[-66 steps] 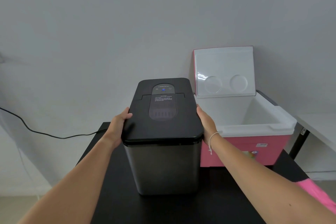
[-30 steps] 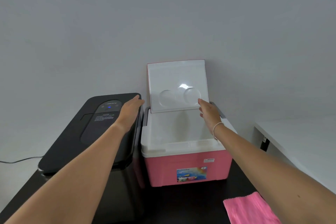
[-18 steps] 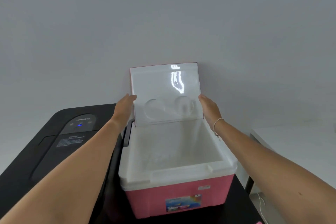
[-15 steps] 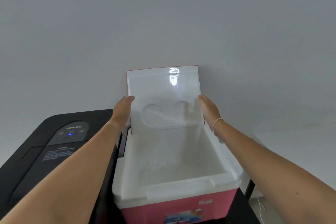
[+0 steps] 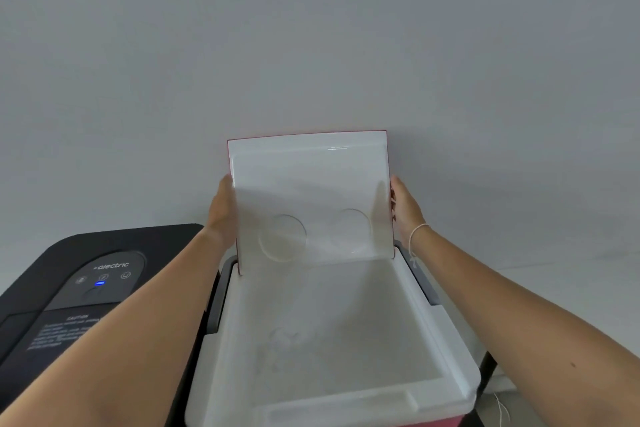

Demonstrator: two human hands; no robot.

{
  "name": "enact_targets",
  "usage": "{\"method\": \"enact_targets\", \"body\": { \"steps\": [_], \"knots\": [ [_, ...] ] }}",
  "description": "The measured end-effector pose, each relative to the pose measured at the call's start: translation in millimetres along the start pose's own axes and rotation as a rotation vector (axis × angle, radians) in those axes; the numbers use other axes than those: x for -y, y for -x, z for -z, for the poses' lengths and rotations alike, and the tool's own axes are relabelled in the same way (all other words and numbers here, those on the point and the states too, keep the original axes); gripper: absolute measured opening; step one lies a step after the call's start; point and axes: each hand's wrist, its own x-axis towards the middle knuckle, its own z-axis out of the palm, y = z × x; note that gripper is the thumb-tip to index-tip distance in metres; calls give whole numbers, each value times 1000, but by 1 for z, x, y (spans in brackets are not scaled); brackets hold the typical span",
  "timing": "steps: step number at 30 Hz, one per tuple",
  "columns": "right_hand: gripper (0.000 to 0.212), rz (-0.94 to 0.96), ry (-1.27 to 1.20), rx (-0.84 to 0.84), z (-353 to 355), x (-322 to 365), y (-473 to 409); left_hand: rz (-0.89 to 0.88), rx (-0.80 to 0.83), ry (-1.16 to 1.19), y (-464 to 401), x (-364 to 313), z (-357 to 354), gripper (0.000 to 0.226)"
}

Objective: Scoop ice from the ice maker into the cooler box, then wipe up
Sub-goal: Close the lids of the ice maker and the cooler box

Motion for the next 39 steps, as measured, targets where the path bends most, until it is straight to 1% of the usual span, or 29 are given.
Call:
{"method": "enact_targets", "body": {
  "steps": [2,3,5,8,10,13,15,18,19,21,22,23,24,27,28,30,31,33,36,37,39],
  "knots": [
    [45,9,-16,7,3,4,12,-22,0,13,10,-4,-2,40],
    [40,13,-19,8,6,5,19,-31,5,20,17,-5,-1,39],
    [37,42,-44,19,13,7,32,-53,11,62,32,-6,2,40],
    [32,48,-80,35,24,1,51,-71,13,105,65,-7,6,48],
    [39,17,-110,84,32,-3,75,-57,4,138,91,-6,9,46],
    [52,-1,-122,158,44,-13,103,-4,-53,211,124,2,23,38],
    [53,-19,-101,173,56,-17,123,49,-75,240,144,14,33,39],
    [47,-53,-74,168,70,-35,151,91,-107,223,177,36,43,50],
    [50,-63,-43,161,74,-39,163,93,-122,218,187,41,42,51],
    [69,-93,-46,170,82,-55,175,107,-160,202,206,51,43,45],
    [82,-111,-46,176,84,-61,179,120,-179,193,213,55,44,39],
    [89,-133,-13,187,86,-61,189,120,-190,181,221,56,44,34],
    [86,-139,50,187,87,-60,198,105,-176,160,227,58,43,32],
    [51,9,291,175,90,-65,211,109,-130,41,245,62,44,31],
    [45,66,386,180,90,-66,215,106,-113,-9,247,64,46,28],
    [47,141,561,215,91,-70,224,129,-83,-100,254,67,49,30],
    [50,163,632,244,91,-74,226,138,-60,-186,254,73,51,32],
    [51,224,796,309,87,-82,229,133,-45,-353,259,78,49,30],
    [54,427,1183,344,83,-94,235,72,-22,-568,268,85,39,25],
    [56,481,1257,344,84,-99,234,51,-6,-652,270,89,39,25],
    [57,540,1320,331,87,-104,233,8,23,-794,274,94,40,24]
  ]
}}
